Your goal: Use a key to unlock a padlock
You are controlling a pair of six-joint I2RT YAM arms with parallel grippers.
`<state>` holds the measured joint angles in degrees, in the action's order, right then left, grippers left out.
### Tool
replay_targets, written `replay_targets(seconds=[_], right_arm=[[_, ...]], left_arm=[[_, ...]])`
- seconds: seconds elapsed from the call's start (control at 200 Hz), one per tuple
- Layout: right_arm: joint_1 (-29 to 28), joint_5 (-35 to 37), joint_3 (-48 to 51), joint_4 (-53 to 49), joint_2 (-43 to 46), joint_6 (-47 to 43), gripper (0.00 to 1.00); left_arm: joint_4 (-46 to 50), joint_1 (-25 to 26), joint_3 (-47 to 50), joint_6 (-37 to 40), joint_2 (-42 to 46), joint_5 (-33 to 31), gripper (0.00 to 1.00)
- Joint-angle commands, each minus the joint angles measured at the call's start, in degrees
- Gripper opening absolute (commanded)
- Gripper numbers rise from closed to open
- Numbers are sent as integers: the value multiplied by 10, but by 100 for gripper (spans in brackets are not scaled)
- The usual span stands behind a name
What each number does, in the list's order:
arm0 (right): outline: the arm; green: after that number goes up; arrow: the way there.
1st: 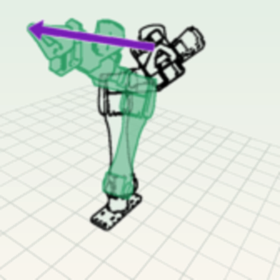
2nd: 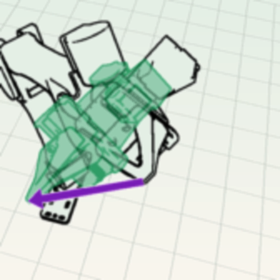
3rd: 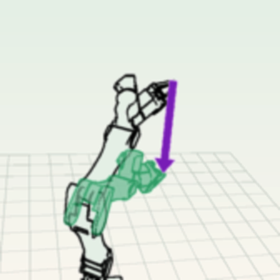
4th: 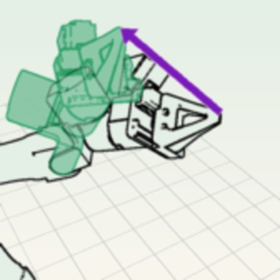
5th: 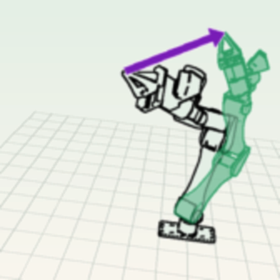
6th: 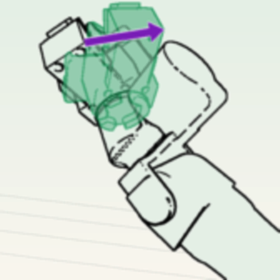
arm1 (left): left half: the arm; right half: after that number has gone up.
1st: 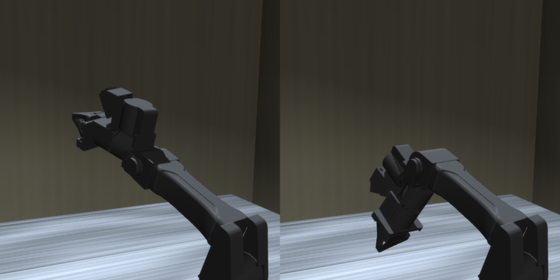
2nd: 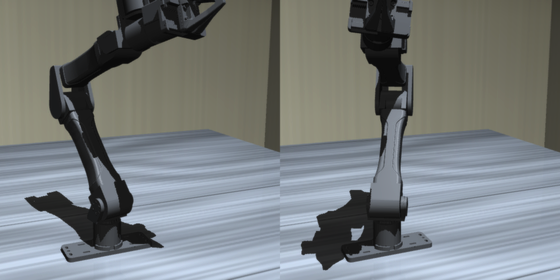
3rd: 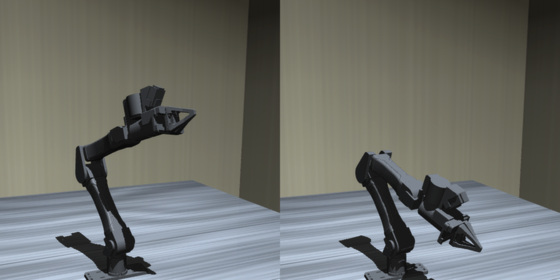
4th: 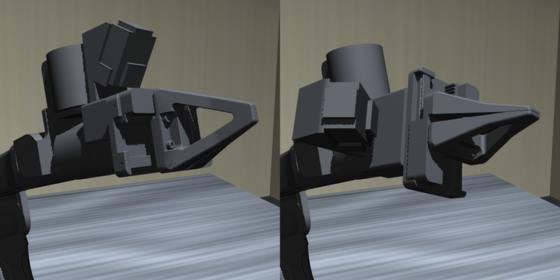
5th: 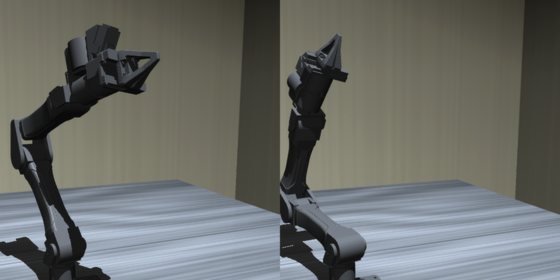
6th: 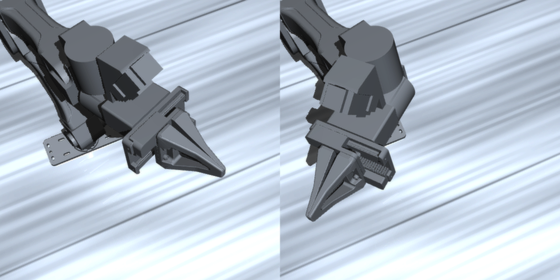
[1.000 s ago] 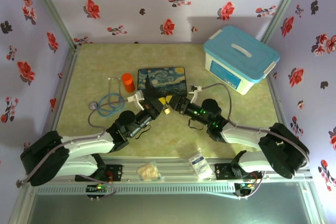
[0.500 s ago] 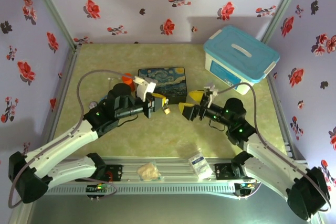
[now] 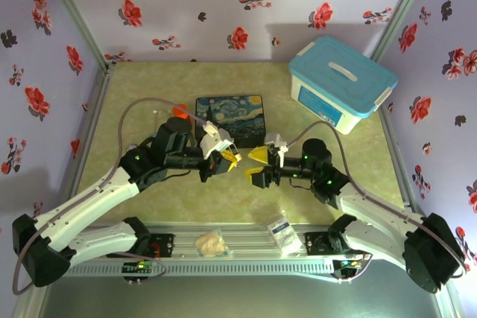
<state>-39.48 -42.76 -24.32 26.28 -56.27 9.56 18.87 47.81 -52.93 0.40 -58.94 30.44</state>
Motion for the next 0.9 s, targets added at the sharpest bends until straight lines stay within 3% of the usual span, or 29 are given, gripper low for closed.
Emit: replay_targets(seconds=[0.0,0.22,0.5,0.58,0.655,0.69,0.79,0.895], right_arm=[[-12,-31,-30,47,-21,-20,64],[-21,-32,-22,97,-39,-6,45],[-28,-43,-27,130,-52,14,40],[-29,-48,-25,139,-54,20,41],[-30,-57,-23,135,-47,18,59],[-30,-59,-25,120,-43,12,62],[-34,-47,-31,70,-27,-18,60],[-34,-43,-31,75,-26,-19,48]], left_arm=[[-6,-2,-8,27,0,37,0],[-11,-2,-5,22,-1,42,0],[-20,-2,0,17,-5,42,0],[-21,-2,-1,16,-5,42,0],[-15,-2,-3,21,-8,41,0],[-12,-2,-5,22,-9,41,0],[-9,-2,-9,20,-14,41,0],[-11,-2,-10,17,-14,41,0]])
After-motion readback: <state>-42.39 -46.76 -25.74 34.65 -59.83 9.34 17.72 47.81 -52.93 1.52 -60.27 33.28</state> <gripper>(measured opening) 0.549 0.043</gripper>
